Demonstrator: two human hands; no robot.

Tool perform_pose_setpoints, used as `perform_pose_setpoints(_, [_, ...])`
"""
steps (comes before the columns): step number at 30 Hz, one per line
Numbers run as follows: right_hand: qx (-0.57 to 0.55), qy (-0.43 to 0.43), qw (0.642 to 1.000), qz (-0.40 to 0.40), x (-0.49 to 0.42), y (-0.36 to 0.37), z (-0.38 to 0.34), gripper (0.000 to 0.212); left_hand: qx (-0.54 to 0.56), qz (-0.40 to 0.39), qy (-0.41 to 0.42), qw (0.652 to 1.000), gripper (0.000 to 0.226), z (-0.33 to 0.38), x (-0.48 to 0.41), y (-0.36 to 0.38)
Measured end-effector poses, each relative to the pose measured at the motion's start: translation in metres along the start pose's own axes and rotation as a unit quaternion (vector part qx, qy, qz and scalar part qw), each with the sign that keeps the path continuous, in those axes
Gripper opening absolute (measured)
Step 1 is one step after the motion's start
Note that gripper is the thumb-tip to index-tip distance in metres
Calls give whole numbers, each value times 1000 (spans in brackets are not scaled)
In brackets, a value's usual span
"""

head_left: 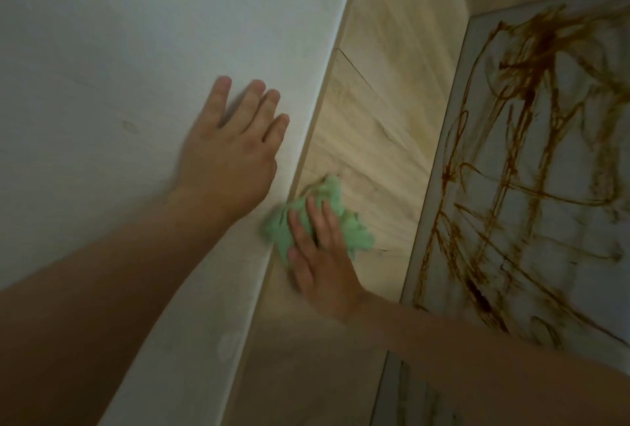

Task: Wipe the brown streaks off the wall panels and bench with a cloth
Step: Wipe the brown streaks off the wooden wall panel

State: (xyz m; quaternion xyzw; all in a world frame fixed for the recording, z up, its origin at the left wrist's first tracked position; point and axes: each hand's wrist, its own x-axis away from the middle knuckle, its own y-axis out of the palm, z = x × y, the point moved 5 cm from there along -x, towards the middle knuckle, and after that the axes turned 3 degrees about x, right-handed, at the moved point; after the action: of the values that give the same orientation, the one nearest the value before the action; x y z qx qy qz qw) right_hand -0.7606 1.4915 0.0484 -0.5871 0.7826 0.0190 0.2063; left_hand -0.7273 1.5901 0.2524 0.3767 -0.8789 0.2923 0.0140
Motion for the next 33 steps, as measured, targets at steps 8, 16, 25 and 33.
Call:
perform_pose_setpoints(8, [-62, 120, 990, 52, -87, -35, 59, 55, 13, 29, -10, 999, 52, 11, -44, -10])
perform_pose_setpoints(16, [-115, 147, 978, 93, -233, -95, 88, 55, 82, 55, -61, 993, 68, 12, -124, -11])
perform_pose_setpoints(25, [-173, 319, 923, 128, -220, -82, 230, 58, 62, -57, -70, 994, 89, 43, -193, 36])
perform_pose_setpoints(33, [-205, 475, 844, 143, -173, -49, 381, 57, 98, -47, -74, 991, 90, 46, -201, 43])
